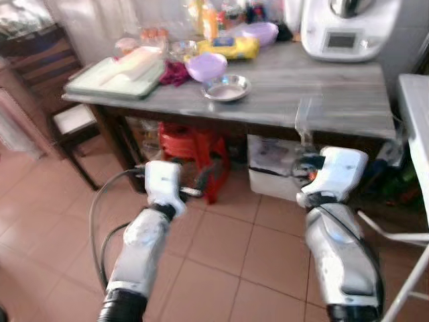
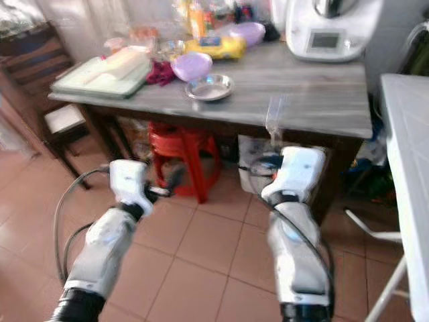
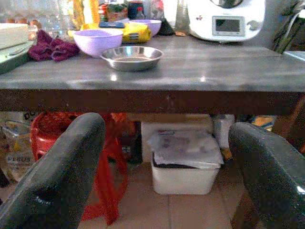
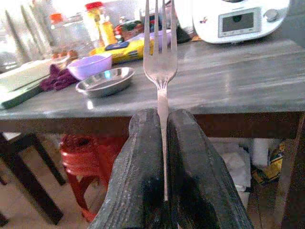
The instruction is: Setting the table
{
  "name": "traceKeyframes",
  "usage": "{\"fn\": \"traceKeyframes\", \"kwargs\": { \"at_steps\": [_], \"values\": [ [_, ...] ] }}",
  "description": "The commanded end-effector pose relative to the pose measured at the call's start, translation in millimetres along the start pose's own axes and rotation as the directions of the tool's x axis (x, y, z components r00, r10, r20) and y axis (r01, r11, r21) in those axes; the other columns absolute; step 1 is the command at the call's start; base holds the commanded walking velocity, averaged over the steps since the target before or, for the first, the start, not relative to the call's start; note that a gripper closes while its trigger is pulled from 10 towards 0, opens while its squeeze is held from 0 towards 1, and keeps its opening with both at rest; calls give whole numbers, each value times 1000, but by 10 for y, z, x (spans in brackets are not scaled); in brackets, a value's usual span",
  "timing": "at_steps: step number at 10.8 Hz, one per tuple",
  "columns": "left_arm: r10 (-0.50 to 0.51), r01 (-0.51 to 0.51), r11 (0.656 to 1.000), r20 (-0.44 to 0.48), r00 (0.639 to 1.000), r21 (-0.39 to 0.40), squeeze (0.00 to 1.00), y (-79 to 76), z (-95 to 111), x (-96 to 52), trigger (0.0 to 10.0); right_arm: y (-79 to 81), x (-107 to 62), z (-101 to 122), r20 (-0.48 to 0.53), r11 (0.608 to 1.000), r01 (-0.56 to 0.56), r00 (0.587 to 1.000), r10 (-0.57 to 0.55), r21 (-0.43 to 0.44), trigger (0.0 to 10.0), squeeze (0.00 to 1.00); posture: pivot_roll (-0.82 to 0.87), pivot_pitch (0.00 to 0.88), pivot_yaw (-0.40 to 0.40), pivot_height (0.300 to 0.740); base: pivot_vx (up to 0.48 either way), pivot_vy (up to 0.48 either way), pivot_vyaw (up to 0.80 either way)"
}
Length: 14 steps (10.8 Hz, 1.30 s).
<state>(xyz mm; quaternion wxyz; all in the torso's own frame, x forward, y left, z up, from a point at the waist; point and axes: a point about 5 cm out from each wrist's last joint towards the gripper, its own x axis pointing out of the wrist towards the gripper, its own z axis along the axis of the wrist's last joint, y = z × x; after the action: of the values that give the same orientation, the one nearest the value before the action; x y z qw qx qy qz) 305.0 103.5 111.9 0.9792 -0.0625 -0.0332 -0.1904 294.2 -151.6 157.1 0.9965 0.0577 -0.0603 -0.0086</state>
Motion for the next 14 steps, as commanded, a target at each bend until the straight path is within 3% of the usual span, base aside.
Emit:
{"fn": "traceKeyframes", "kwargs": {
  "at_steps": [1, 5, 14],
  "values": [
    [-2, 2, 1000, -9, 1000, -3, 0, -46, -3, 23, 10000, -25, 1, 56, 19, 1000, 6, 1000, -6, 1, 10000, 0, -131, 68, 112, 740, 0, 0, 0],
    [-3, 3, 1000, -13, 1000, -1, 0, -45, -9, 18, 10000, -26, 2, 47, 9, 1000, 10, 1000, -10, 20, 10000, 0, -132, 68, 111, 740, 0, 80, -120],
    [-2, 3, 1000, -18, 1000, 14, 0, -24, -9, 5, 10000, -6, 10, 29, 8, 1000, 7, 1000, -7, 29, 10000, 0, -123, 62, 114, 740, 0, 434, -510]
  ]
}}
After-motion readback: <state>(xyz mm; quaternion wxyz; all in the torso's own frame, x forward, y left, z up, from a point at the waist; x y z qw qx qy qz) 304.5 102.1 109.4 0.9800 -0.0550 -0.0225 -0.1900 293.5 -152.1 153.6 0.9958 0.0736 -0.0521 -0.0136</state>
